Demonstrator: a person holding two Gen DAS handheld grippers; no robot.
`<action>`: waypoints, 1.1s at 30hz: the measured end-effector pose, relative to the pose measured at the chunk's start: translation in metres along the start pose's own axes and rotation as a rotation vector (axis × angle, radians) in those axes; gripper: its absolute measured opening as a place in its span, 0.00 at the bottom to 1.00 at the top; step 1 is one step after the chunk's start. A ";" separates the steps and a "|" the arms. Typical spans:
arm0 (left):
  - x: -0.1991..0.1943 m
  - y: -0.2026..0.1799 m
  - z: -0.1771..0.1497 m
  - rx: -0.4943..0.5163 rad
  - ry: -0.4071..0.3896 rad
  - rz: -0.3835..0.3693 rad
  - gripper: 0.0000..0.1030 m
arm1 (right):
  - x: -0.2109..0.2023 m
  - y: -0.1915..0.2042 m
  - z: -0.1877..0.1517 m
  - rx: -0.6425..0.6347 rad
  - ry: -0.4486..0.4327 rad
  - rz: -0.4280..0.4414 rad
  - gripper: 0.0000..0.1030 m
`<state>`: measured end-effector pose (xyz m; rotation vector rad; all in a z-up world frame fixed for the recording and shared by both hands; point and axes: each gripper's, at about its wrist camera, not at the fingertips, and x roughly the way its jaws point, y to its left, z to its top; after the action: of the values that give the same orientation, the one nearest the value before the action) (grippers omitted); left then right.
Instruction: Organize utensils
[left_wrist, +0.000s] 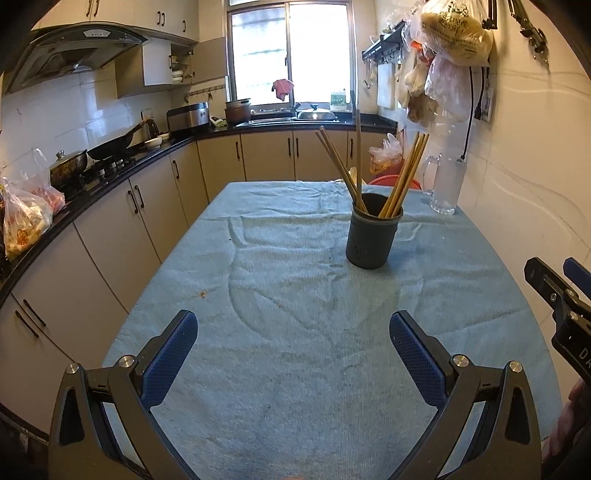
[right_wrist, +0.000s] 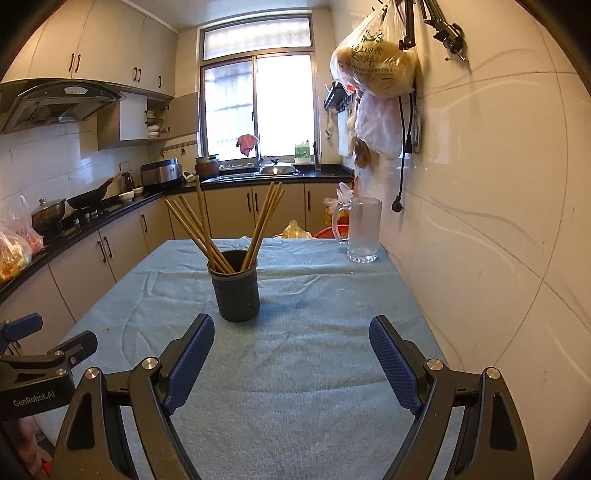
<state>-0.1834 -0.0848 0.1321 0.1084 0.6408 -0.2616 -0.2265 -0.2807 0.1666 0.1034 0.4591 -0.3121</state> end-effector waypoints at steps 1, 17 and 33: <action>0.001 -0.001 0.000 0.005 0.003 -0.001 1.00 | 0.000 0.000 -0.001 0.000 0.002 0.001 0.87; 0.016 -0.004 -0.005 0.018 0.048 -0.024 1.00 | 0.016 -0.004 -0.008 0.015 0.046 0.003 0.87; 0.034 0.001 -0.008 0.007 0.107 -0.049 1.00 | 0.032 0.000 -0.010 0.016 0.090 0.009 0.87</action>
<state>-0.1618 -0.0898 0.1051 0.1144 0.7491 -0.3071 -0.2036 -0.2875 0.1437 0.1350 0.5450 -0.3031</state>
